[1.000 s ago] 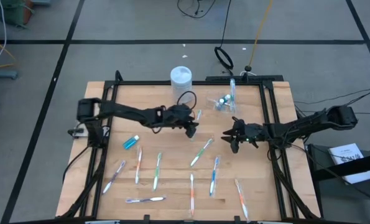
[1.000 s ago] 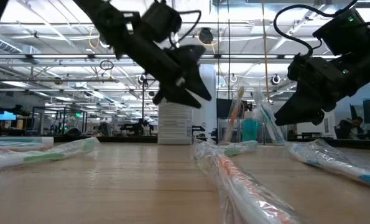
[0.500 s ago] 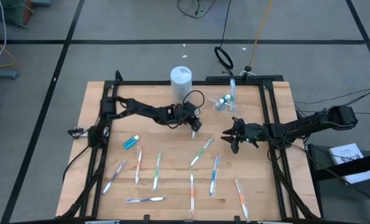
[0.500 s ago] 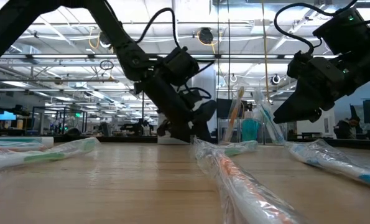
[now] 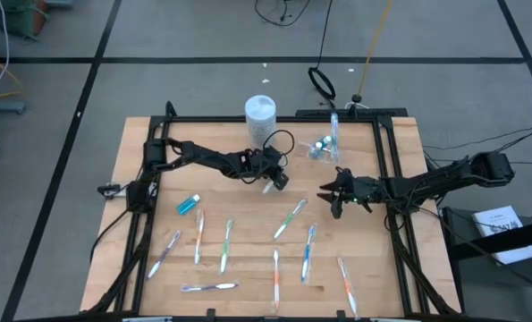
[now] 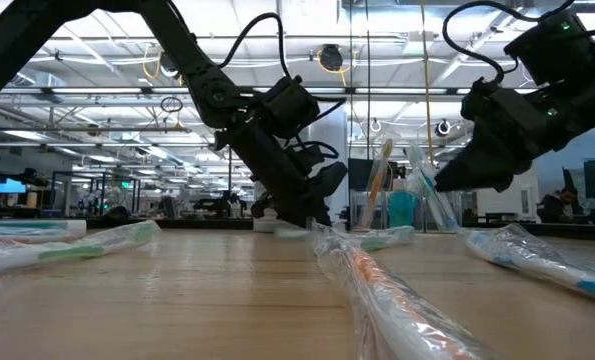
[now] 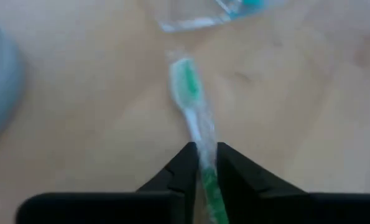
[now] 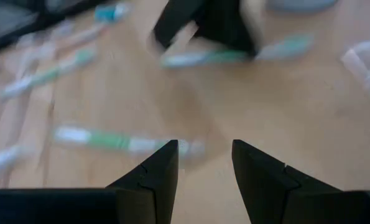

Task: Pick & Place toothbrushing station
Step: Put the white and green toothbrush into the transparent mesh organizer

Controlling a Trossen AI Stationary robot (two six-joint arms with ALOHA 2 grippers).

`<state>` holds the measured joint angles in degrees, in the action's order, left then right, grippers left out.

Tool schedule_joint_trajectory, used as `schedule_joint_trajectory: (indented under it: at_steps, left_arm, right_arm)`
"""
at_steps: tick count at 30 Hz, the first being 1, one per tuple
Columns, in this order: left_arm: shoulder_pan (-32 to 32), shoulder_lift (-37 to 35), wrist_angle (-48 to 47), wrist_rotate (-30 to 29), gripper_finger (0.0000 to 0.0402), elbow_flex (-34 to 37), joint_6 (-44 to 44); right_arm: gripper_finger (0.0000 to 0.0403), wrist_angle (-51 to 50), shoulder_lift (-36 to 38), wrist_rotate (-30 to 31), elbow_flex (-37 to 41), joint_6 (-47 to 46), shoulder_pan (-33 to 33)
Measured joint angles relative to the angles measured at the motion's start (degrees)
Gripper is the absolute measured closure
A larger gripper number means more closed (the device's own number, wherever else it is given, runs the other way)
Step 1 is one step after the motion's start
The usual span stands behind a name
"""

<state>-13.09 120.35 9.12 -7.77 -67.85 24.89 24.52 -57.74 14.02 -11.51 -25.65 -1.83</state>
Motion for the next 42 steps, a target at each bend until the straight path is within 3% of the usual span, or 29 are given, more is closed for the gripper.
schedule_joint_trajectory:
  at_steps: [4, 13, 20, 24, 33, 42]
  left_arm:
    - [1.35, -1.46, 0.57, 2.05, 0.0384, 0.15, -2.38]
    - [8.32, -11.61, 1.97, 0.37, 0.0390, 0.07, -11.97]
    - [13.12, -17.95, 1.48, -6.34, 0.0392, 0.07, -14.76]
    - [15.18, -19.72, 3.27, -6.97, 0.0399, 0.07, -16.49]
    - [18.01, -20.02, 4.29, -7.83, 0.0398, 0.07, -17.69]
    - [19.37, -20.10, 4.33, -12.49, 0.0398, 0.02, -18.47]
  right_arm:
    - [0.0261, 6.12, -0.04, 6.21, 0.00, -0.87, 0.06]
    - [0.0261, 18.07, -2.09, 5.41, -0.04, -5.65, -0.72]
    - [0.0261, 36.82, -12.20, 5.38, -0.07, 1.39, -4.47]
    - [0.0261, 47.83, -19.11, 5.38, -2.53, 6.49, -6.36]
    - [0.0264, 48.87, -26.12, 5.51, -11.96, 13.43, -6.93]
    - [0.0317, 50.79, -26.34, 5.48, -12.28, 20.20, -7.65]
